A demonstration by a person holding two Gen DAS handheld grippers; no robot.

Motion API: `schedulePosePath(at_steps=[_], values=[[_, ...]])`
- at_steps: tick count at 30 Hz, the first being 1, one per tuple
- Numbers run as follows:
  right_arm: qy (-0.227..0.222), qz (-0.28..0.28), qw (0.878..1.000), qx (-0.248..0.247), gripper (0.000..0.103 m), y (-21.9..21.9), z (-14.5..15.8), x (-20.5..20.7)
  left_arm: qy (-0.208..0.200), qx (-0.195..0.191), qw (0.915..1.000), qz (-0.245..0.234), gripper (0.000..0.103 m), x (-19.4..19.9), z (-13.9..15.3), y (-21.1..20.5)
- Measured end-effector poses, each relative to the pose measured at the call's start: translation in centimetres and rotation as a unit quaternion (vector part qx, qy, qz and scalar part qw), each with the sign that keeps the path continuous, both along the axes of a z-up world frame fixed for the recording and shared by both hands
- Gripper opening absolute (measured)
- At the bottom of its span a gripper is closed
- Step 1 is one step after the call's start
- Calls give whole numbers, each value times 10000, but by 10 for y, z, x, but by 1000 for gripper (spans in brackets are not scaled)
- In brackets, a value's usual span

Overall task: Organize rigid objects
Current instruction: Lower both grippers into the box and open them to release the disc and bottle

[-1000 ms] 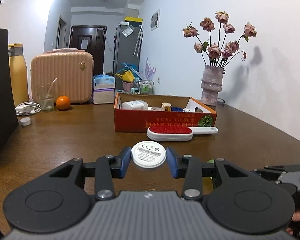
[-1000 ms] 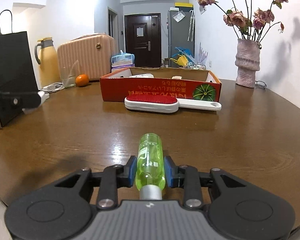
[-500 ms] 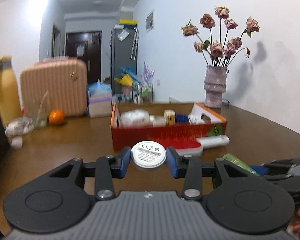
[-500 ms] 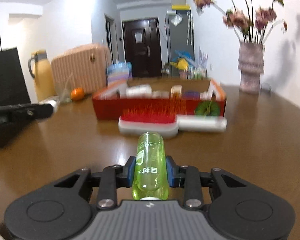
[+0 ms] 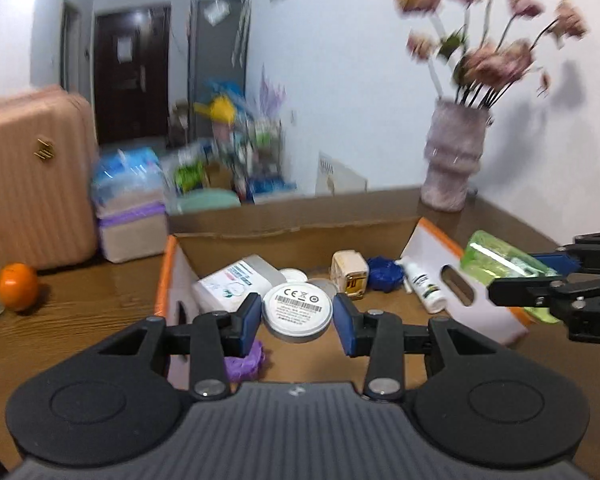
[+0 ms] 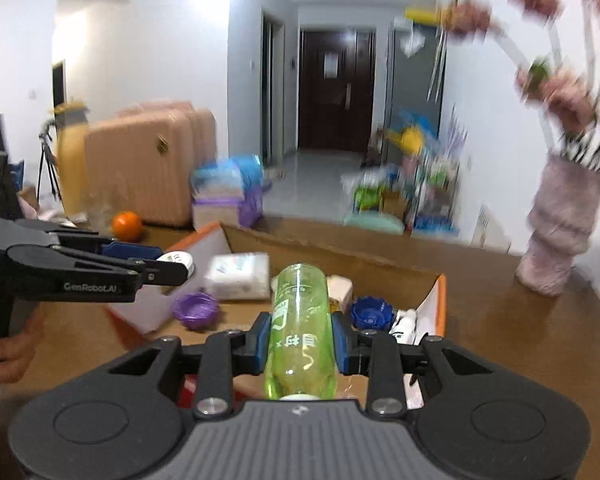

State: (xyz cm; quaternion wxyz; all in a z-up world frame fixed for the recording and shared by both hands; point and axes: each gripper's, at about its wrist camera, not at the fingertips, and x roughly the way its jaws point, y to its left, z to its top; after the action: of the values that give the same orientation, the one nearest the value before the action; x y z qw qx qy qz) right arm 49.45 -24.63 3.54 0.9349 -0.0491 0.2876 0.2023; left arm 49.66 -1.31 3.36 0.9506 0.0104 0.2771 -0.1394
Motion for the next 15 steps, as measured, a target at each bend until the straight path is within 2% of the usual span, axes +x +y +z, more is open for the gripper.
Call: schedulePosePath(at_steps=[3,5,8,11,14,15], values=[[534,24,9985,-143,30,3,-20,57,581,85,9983,14,40,54,-17,-7],[743,-40,9961,-480,30,10,-37,89,982,241,9949,-6,40,84,-32,-14],[935,-108,9924,-792,30,17,-58,110,1373,552,9889,108,41,114,-54,-22],[1051,-54,9890,-1044,26,25,-68,122,1599,791,9839,95,42,128,-68,-28],[1173,-41,9862,-1165,25,27,-72,126,1704,801,9820,149,63,133,-70,-29],[1184,-72,9854,-1220,26,28,-73,126,1713,802,9817,197,63,133,-70,-28]])
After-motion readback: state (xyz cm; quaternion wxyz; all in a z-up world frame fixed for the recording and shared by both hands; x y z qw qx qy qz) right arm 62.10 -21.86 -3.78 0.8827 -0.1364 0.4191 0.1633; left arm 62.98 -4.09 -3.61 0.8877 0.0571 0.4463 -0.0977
